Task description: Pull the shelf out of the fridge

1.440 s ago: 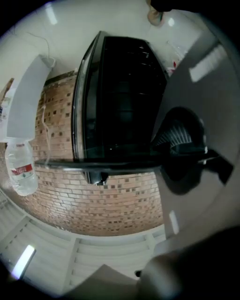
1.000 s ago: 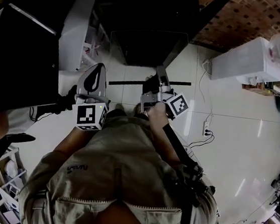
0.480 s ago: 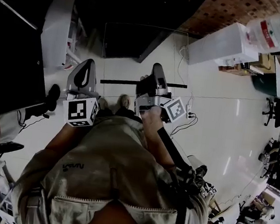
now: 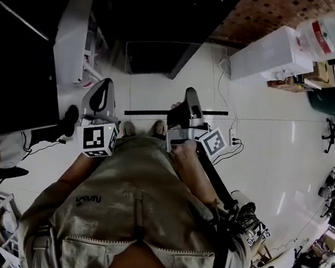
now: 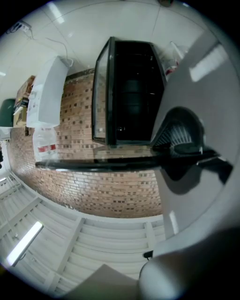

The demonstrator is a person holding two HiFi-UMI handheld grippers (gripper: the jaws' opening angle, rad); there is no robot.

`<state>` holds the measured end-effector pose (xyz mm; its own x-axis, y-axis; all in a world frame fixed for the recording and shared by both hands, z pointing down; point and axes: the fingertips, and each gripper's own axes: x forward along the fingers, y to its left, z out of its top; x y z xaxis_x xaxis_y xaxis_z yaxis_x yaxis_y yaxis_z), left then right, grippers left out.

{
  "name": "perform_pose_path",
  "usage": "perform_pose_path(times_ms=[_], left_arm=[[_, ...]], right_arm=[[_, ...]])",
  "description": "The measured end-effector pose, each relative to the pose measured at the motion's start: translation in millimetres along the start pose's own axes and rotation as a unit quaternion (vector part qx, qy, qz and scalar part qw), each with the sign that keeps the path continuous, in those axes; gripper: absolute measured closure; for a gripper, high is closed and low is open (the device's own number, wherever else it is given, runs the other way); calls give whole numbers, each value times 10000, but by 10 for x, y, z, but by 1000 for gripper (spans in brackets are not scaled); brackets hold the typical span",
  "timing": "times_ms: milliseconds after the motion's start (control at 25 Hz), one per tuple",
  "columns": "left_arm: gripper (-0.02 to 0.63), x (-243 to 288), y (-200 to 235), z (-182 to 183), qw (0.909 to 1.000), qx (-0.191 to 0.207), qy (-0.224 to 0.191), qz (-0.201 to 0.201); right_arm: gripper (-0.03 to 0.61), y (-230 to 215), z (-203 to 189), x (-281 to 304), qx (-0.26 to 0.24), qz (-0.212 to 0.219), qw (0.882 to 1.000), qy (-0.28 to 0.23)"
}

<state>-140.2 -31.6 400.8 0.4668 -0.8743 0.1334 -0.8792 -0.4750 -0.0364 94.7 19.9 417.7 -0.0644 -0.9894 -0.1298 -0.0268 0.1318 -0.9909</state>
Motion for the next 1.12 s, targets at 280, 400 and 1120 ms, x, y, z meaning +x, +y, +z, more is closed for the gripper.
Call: perform_pose_path(times_ms=[280,400,1120], left_arm=[[607,26,-102,-40,9999,-45,94,113],[607,47,-138,-2,9998,-30,62,163],[609,54,-121,-72,9998,20,153,138]], right_arm=[[565,63,139,29,-25,50,9999,86],[565,95,203,3,11,44,10000,66],[566,60,146,-150,76,-59,9999,66]])
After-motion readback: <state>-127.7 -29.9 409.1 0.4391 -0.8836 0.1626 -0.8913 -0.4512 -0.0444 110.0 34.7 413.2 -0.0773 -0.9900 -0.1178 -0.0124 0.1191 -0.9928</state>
